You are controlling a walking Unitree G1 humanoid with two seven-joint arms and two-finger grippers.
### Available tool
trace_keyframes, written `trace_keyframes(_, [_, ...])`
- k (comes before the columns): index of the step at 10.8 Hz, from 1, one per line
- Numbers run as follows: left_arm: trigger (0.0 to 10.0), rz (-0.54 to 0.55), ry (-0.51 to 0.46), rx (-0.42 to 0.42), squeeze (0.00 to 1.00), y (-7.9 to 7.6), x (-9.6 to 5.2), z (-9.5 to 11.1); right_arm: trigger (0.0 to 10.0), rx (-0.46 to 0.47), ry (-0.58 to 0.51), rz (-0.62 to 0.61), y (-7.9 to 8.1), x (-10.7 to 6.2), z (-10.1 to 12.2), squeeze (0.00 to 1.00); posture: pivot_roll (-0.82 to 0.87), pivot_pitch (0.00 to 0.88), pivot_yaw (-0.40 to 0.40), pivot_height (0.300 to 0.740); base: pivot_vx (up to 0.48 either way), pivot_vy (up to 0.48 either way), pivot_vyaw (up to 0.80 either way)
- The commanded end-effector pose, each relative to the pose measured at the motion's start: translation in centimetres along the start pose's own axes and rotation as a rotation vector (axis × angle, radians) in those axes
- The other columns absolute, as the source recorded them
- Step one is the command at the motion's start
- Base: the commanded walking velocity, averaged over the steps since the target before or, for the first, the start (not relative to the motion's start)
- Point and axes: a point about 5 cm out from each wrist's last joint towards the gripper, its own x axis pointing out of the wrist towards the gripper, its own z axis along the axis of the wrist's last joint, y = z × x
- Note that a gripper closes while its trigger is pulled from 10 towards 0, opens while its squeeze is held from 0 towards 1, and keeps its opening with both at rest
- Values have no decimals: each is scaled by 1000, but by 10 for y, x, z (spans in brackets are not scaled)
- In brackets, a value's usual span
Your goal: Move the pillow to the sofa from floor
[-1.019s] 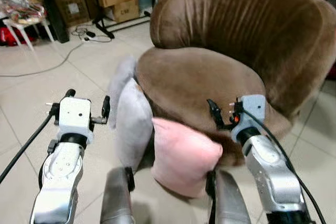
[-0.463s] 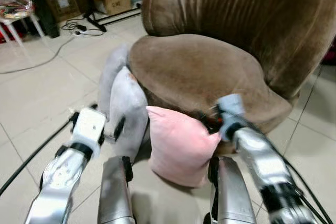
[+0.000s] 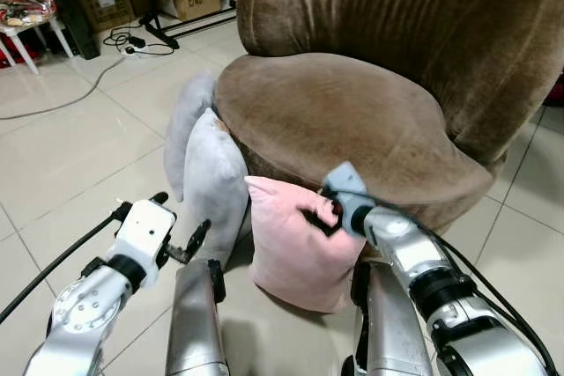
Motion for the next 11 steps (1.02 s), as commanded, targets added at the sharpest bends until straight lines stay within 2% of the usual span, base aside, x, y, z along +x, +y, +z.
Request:
trace_keyframes(1, [10000,-10,0,18,0,1,-3,3,10000,-84,8,28,3,5,7,1000,14,34,38,441,0,0,0])
trace_keyframes(3, [10000,-25,6,22,0,2,-5,4,10000,-151,47,-7,7,13,9,1000,19,47,41,441,0,0,0])
trace_keyframes(4, [10000,-67,21,14,0,-1,-9,4,10000,-231,118,-56,12,19,5,0,27,61,42,441,0,0,0])
trace_keyframes(6, [10000,-190,71,-37,0,-10,-18,-1,10000,-394,230,-106,17,22,-8,0,24,73,38,441,0,0,0])
trace_keyframes(8, [10000,-241,93,-53,0,-13,-23,-2,10000,-411,239,-253,8,21,-6,0,30,79,34,441,0,0,0])
trace_keyframes(9, [10000,-245,97,-52,0,-13,-24,-2,10000,-419,259,-279,7,21,-8,0,34,80,33,441,0,0,0])
trace_keyframes(11, [10000,-267,112,-54,0,-13,-27,-2,10000,-465,311,-71,34,25,-25,0,40,77,25,441,0,0,0])
